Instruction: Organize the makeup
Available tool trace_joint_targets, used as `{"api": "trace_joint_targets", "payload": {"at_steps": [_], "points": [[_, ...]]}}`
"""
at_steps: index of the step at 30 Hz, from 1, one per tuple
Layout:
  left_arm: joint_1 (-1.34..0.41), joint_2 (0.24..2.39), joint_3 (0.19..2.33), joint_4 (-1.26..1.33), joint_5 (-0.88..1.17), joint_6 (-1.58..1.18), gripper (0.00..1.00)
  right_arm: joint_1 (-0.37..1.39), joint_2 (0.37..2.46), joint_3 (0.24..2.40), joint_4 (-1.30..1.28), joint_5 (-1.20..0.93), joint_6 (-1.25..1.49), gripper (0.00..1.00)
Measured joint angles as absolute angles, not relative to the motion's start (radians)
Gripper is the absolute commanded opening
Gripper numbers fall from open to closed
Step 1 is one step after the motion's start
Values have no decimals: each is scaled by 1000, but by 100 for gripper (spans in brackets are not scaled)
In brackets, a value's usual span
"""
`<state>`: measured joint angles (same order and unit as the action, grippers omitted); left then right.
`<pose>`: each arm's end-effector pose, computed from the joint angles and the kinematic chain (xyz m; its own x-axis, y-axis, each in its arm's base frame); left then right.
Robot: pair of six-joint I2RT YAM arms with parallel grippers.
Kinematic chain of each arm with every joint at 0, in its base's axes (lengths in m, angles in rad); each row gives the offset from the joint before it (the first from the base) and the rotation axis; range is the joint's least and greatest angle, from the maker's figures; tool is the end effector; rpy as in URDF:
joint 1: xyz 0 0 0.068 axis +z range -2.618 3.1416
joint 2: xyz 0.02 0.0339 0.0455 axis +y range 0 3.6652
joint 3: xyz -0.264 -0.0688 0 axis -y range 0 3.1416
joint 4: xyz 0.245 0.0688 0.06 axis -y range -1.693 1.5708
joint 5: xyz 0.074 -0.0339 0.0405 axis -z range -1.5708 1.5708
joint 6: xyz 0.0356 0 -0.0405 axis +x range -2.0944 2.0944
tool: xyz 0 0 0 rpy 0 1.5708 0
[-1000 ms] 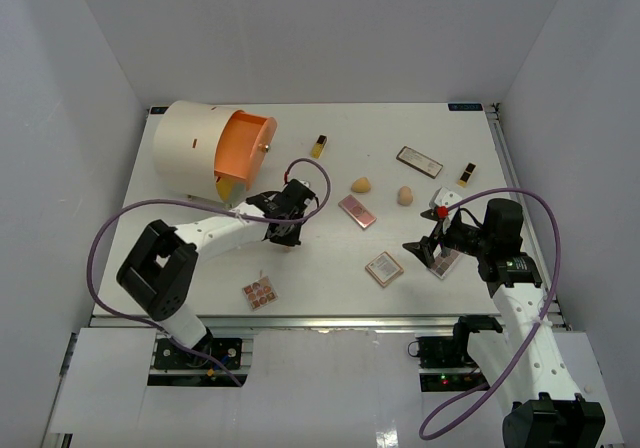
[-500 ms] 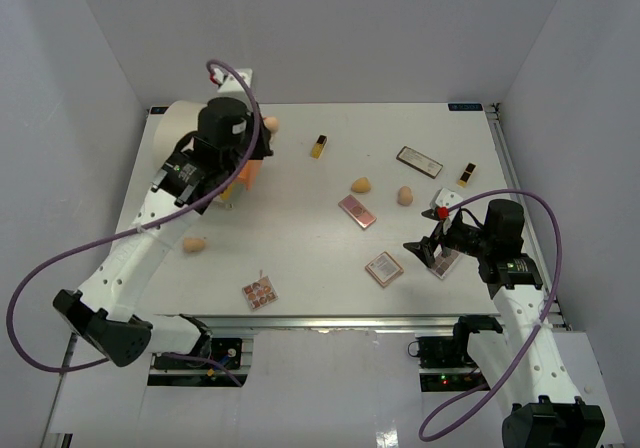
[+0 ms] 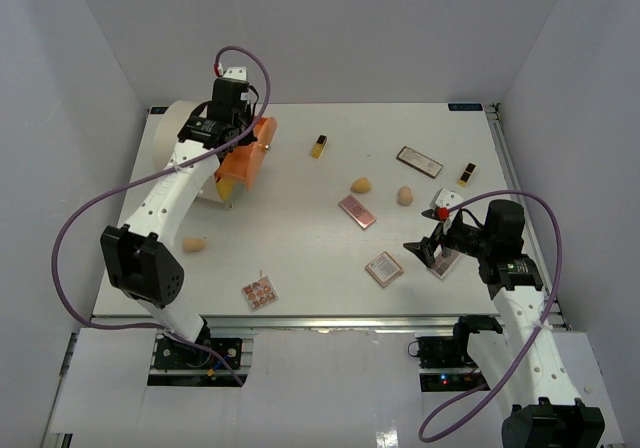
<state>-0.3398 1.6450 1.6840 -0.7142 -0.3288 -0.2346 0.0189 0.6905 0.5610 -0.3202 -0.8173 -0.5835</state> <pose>0.3490 -0.1112 0.3790 -0.5913 -0.0243 -0.8061 -0.0613 0.9980 0.0149 0.1552 0.0289 0.2668 0.0062 -0.3769 -0.9262 -0.7983 0.5560 -0.2316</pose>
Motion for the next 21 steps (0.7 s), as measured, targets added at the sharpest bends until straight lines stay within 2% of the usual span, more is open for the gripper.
{"api": "trace_joint_targets", "payload": {"at_steps": [8, 11, 21], "points": [[-339, 1656, 1684, -718, -333, -216, 40, 19, 690, 561, -320, -818, -583, 95], [-339, 1656, 1684, -718, -331, -213, 47, 19, 691, 561, -320, -817, -583, 95], [-339, 1622, 1676, -718, -316, -210, 51, 19, 697, 561, -320, -814, -583, 95]]}}
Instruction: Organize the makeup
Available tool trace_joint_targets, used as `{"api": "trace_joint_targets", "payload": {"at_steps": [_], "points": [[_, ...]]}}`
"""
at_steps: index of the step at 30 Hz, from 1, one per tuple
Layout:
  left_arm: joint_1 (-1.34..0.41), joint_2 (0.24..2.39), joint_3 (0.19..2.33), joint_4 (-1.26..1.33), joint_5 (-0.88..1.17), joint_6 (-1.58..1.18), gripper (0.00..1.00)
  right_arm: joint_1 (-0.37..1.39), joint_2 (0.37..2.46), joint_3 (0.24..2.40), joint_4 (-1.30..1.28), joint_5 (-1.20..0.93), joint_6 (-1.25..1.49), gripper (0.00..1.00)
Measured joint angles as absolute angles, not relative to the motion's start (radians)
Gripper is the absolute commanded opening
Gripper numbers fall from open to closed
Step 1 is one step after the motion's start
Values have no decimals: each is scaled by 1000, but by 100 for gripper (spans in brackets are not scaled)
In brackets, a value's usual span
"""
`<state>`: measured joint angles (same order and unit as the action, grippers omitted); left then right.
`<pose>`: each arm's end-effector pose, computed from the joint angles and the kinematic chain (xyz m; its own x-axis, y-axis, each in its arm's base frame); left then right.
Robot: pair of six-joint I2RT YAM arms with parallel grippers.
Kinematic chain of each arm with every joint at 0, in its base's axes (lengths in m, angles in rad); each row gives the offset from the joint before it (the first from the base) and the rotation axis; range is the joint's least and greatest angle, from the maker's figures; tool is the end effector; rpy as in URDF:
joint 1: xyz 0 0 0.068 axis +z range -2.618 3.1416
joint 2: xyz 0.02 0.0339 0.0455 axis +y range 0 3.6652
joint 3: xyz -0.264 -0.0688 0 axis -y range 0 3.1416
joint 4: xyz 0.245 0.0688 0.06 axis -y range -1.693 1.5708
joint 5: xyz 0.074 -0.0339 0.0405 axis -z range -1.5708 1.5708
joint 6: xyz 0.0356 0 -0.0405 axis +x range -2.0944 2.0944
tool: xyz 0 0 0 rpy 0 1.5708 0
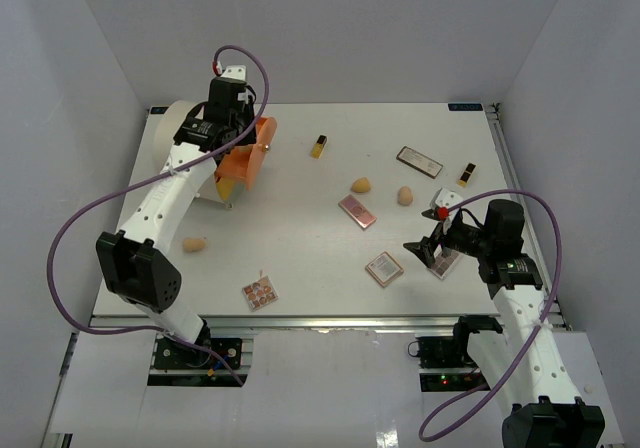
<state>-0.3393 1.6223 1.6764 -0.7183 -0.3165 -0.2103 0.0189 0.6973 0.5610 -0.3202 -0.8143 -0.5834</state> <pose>0.3431 -0.1093 0.3838 -0.5863 -0.0035 -0.8101 -0.0380 0.9990 0.0233 0.1563 0.0288 0.2658 -0.0012 -0.3782 -0.9257 -0.7983 0.5579 -0.2269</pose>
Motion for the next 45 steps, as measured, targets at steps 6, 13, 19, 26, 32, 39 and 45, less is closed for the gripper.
{"api": "trace_joint_targets", "payload": {"at_steps": [6, 13, 19, 26, 32, 39, 45], "points": [[-339, 1569, 1676, -719, -290, -212, 52, 19, 703, 561, -320, -814, -583, 95], [-339, 1462, 1621, -706, -251, -224, 62, 19, 736, 564, -313, -826, -574, 96], [-335, 1156, 1376, -624, -110, -236, 72, 24, 989, 727, -305, -783, -481, 87], [-335, 769, 1104, -523, 94, -248, 74, 61, 1367, 1002, -301, -489, -374, 73], [-336, 595, 907, -479, 170, -253, 75, 77, 1573, 1084, -325, -335, -290, 72], [-336, 501, 789, -449, 156, -253, 75, 89, 1711, 1122, -355, -316, -226, 67], [-336, 469, 732, -418, 106, -249, 74, 101, 1803, 1194, -362, -325, -191, 64]]}}
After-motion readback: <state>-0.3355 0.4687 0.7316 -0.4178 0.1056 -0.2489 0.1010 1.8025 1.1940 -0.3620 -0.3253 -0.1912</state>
